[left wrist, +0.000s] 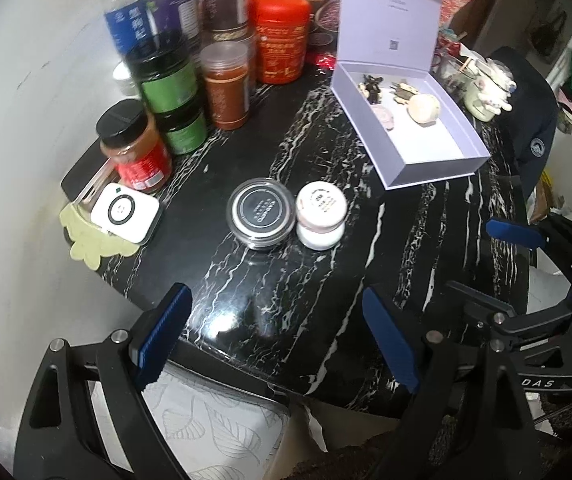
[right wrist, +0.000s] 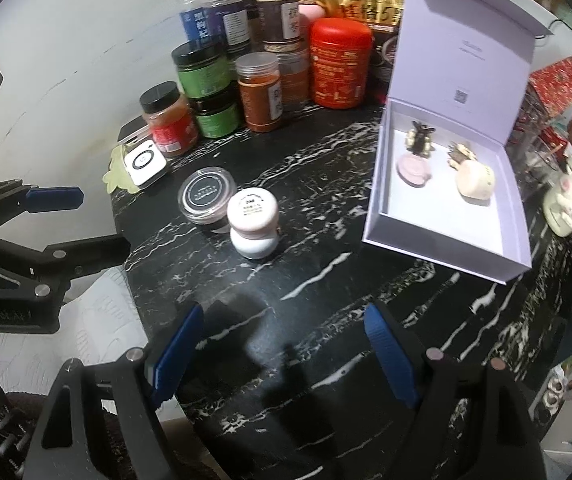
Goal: Organize objects
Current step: 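Withdraw both tools from the box toward the dark-lidded and white-and-pink jars, then grasp the dark-lidded jar with the left tool while the right tool grasps the white-and-pink jar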
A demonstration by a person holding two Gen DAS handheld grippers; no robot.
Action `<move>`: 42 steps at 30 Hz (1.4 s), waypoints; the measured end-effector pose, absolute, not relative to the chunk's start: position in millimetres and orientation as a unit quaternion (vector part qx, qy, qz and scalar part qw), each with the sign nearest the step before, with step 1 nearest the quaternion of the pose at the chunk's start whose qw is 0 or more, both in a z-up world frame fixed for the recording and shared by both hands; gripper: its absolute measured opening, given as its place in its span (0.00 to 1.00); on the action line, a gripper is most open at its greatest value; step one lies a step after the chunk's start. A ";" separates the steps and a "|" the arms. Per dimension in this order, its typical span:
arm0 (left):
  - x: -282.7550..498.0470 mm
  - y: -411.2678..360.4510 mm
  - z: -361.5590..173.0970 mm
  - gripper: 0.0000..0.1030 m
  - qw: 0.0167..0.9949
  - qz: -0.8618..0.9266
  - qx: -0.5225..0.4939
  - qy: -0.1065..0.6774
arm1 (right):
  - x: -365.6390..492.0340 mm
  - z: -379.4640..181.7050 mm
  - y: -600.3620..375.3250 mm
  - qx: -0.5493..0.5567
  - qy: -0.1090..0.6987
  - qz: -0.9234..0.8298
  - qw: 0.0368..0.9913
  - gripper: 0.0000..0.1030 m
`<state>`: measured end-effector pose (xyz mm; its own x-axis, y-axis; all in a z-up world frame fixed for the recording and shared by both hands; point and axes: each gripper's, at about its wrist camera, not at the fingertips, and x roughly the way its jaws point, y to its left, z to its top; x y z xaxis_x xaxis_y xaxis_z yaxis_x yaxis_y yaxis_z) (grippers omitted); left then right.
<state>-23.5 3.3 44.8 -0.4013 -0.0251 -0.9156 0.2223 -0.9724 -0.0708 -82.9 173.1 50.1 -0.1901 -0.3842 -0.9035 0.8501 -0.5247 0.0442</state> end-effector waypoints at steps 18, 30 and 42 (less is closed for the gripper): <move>-27.2 -20.8 21.4 0.84 0.112 -0.809 0.563 0.126 | -95.8 25.1 140.3 0.491 0.268 -0.695 0.452 0.81; -39.2 -31.5 -1.3 0.84 0.126 -0.794 0.576 0.151 | -108.7 2.0 120.8 0.498 0.289 -0.676 0.460 0.81; -51.0 -50.9 -30.7 0.84 0.130 -0.777 0.589 0.179 | -116.2 -15.6 96.0 0.490 0.283 -0.668 0.483 0.81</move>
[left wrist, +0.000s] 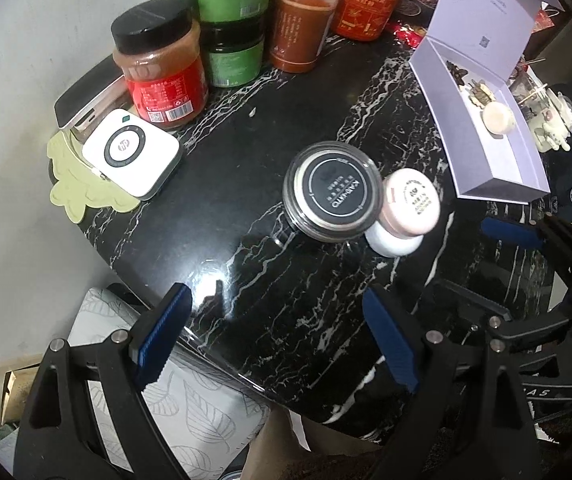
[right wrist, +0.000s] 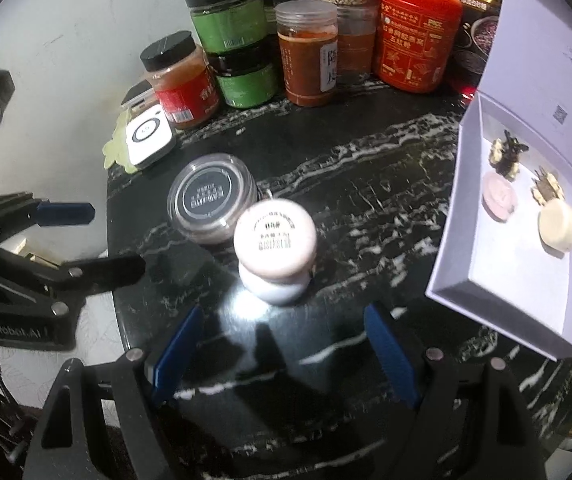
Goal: Organize objects
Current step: 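Grasp the dark-lidded jar with the left tool while the right tool grasps the white-and-pink jar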
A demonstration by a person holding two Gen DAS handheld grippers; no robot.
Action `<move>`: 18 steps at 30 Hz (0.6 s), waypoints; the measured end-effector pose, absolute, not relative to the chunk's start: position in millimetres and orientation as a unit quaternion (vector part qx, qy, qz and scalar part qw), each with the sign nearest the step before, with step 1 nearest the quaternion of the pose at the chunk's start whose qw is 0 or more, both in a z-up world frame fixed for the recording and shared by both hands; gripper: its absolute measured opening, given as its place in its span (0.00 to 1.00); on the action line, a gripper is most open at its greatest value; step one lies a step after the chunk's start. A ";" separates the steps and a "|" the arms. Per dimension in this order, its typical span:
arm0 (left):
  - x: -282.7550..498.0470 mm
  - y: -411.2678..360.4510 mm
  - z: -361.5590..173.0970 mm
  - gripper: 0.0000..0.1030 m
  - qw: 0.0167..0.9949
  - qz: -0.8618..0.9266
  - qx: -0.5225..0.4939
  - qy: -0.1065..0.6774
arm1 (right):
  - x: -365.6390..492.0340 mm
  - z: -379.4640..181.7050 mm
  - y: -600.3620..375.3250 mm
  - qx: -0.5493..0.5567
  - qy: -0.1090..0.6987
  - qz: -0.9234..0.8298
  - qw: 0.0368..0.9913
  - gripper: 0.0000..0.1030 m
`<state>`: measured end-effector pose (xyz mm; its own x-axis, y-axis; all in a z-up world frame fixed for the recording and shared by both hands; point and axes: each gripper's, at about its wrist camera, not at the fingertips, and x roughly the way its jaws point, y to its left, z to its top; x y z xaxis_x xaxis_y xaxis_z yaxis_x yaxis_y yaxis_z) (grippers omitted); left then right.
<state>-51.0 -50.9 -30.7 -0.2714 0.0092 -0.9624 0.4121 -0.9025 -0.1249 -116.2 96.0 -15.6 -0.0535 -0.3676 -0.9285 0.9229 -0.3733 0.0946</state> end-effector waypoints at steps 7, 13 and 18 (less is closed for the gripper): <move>-56.6 -58.2 -36.5 0.84 0.132 -0.775 0.592 0.179 | -122.5 -21.8 80.8 0.466 0.286 -0.677 0.492 0.81; -61.8 -65.0 -39.3 0.84 0.133 -0.775 0.592 0.179 | -127.1 -30.7 74.1 0.467 0.284 -0.667 0.507 0.64; -65.8 -62.5 -39.5 0.84 0.126 -0.778 0.592 0.172 | -131.2 -33.2 76.3 0.474 0.259 -0.660 0.523 0.50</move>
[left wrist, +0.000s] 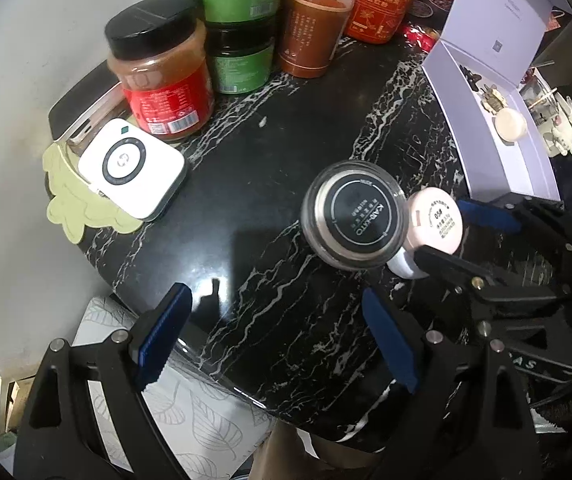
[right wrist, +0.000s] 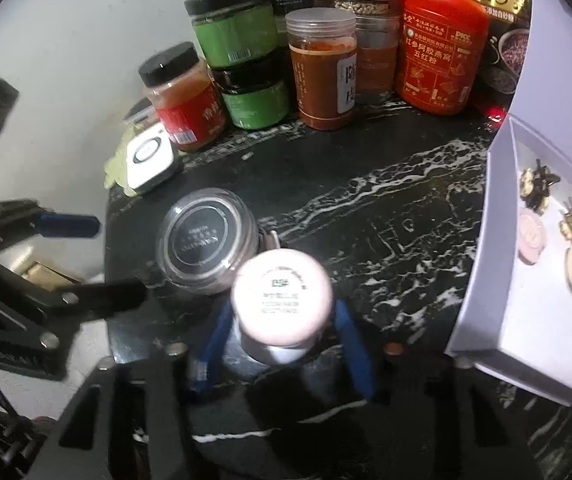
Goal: Organize objects
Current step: 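Grasp the dark-lidded jar with the left tool while the right tool grasps the white-and-pink jar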
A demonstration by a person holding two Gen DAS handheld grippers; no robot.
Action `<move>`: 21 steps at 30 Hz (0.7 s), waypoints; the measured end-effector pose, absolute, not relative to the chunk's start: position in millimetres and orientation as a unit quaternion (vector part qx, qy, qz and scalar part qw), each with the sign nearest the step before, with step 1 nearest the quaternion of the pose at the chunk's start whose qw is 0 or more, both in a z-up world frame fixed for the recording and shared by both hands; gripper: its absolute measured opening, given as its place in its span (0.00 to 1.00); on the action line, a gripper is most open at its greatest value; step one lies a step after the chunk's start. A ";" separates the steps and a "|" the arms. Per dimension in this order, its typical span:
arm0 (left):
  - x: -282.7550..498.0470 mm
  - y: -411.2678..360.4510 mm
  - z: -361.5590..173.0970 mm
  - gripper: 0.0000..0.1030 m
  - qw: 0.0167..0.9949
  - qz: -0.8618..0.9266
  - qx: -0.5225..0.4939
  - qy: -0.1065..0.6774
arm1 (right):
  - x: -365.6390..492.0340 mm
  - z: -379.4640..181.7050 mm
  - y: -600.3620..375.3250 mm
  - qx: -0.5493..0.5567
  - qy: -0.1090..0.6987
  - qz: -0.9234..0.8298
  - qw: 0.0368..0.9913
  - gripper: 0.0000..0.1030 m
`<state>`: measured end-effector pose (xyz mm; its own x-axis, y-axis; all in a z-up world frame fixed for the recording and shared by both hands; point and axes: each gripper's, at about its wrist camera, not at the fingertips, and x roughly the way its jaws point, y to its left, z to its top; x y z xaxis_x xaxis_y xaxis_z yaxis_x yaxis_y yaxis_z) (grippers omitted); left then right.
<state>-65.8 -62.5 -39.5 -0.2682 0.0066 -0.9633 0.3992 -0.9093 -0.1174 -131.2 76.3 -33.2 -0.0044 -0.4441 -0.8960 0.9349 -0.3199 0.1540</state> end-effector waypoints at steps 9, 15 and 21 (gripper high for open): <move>-79.4 -51.1 -43.0 0.84 0.091 -0.789 0.584 0.170 | -136.4 -32.8 92.4 0.477 0.253 -0.658 0.525 0.50; -94.9 -42.6 -45.8 0.84 0.087 -0.798 0.578 0.144 | -137.9 -32.8 99.3 0.478 0.252 -0.657 0.526 0.50; -104.6 -38.6 -50.5 0.84 0.079 -0.803 0.576 0.130 | -137.1 -32.4 97.4 0.473 0.256 -0.656 0.530 0.50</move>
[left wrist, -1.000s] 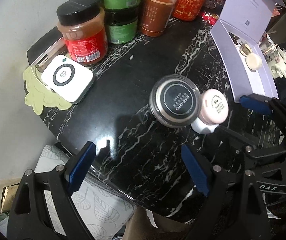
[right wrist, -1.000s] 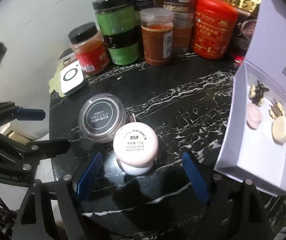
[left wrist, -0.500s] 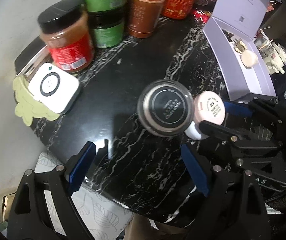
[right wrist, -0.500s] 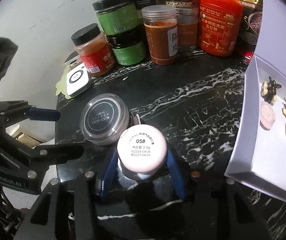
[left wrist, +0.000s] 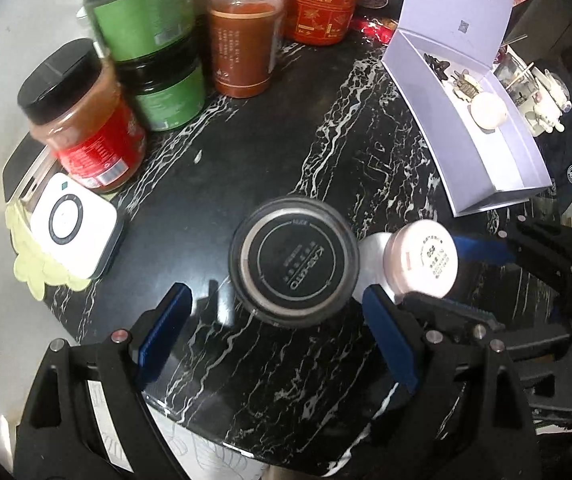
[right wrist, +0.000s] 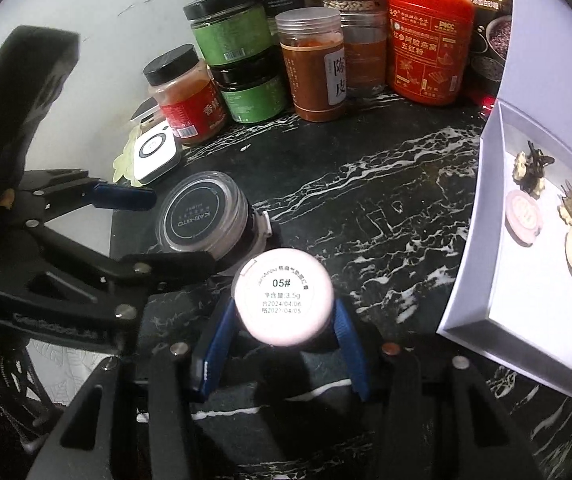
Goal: Organize objects
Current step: 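Grasp the dark-lidded jar with the left tool while the right tool grasps the white-and-pink jar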
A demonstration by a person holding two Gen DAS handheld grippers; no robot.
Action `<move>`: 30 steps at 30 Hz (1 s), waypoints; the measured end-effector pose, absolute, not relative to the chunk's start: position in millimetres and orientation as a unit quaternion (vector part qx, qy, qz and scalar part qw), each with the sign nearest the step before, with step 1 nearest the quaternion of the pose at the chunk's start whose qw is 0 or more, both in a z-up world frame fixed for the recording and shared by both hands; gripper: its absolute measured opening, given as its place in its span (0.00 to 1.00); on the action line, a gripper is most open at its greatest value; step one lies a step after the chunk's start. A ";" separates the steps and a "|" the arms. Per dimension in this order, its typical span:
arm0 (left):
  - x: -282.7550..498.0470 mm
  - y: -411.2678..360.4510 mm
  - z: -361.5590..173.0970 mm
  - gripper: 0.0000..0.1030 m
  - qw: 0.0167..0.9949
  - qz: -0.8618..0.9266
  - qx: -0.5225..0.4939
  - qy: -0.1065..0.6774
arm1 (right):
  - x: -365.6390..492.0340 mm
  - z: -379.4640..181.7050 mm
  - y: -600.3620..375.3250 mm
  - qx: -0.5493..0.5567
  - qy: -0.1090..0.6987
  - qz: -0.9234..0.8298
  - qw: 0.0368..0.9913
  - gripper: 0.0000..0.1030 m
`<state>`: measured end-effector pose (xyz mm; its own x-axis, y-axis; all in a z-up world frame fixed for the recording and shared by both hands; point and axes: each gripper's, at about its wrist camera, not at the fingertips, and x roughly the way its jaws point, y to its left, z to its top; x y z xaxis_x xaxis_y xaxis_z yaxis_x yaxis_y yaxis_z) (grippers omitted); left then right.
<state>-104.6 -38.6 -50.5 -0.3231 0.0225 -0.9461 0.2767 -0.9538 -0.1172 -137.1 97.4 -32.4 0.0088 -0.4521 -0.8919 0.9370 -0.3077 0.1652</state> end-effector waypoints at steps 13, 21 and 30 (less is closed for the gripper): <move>-106.8 -41.3 -58.5 0.66 0.056 -0.816 0.555 0.154 | -137.6 -34.1 93.3 0.472 0.264 -0.655 0.528 0.51; -95.3 -55.4 -56.8 0.65 0.064 -0.812 0.550 0.185 | -138.2 -36.2 90.7 0.479 0.257 -0.655 0.525 0.51; -91.1 -57.9 -49.9 0.65 0.055 -0.816 0.540 0.197 | -138.3 -30.6 89.5 0.476 0.245 -0.660 0.526 0.50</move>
